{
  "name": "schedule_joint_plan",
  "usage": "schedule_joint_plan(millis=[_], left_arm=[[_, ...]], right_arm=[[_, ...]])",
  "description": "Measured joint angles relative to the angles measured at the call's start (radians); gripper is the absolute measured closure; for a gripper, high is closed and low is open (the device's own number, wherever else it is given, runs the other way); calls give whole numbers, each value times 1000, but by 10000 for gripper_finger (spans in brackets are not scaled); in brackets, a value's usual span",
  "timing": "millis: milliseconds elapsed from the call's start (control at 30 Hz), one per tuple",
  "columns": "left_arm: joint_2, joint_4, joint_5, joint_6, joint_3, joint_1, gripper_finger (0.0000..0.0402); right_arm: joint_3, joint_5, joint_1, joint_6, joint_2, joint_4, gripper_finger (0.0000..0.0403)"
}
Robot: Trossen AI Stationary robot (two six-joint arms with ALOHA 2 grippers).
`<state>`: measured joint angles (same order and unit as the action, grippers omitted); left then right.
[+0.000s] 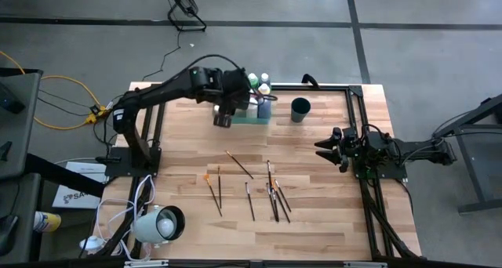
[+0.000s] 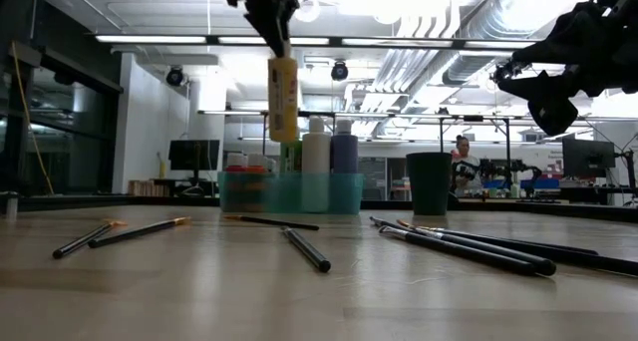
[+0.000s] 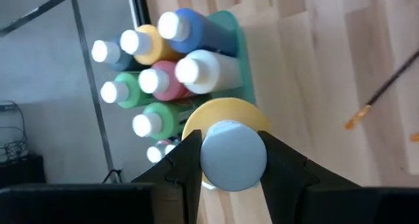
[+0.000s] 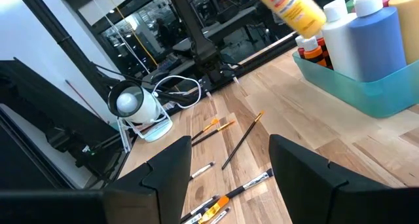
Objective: Pick & Place Paint Supplies
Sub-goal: Put the large yellow paint bottle into the green bin
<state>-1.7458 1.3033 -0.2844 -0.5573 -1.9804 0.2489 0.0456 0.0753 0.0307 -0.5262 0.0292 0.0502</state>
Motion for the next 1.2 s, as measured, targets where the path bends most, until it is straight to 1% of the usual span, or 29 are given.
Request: schedule_joint_plan(millis=[133, 333, 433, 767, 1200], left_arm=[[-7, -30, 62, -55, 26, 58, 287], [-11, -93, 139, -114, 99, 131, 287], [-11, -148, 178, -145, 131, 163, 287], [-10, -280, 321, -192, 258, 253, 287], [-11, -331, 330, -173, 328, 282, 287]], right_arm=[[0, 0, 0, 0, 0, 0, 204], [0, 0, 0, 0, 0, 0, 204], [0, 0, 0, 0, 0, 0, 204], [0, 0, 0, 0, 0, 0, 204], [0, 0, 0, 0, 0, 0, 204]])
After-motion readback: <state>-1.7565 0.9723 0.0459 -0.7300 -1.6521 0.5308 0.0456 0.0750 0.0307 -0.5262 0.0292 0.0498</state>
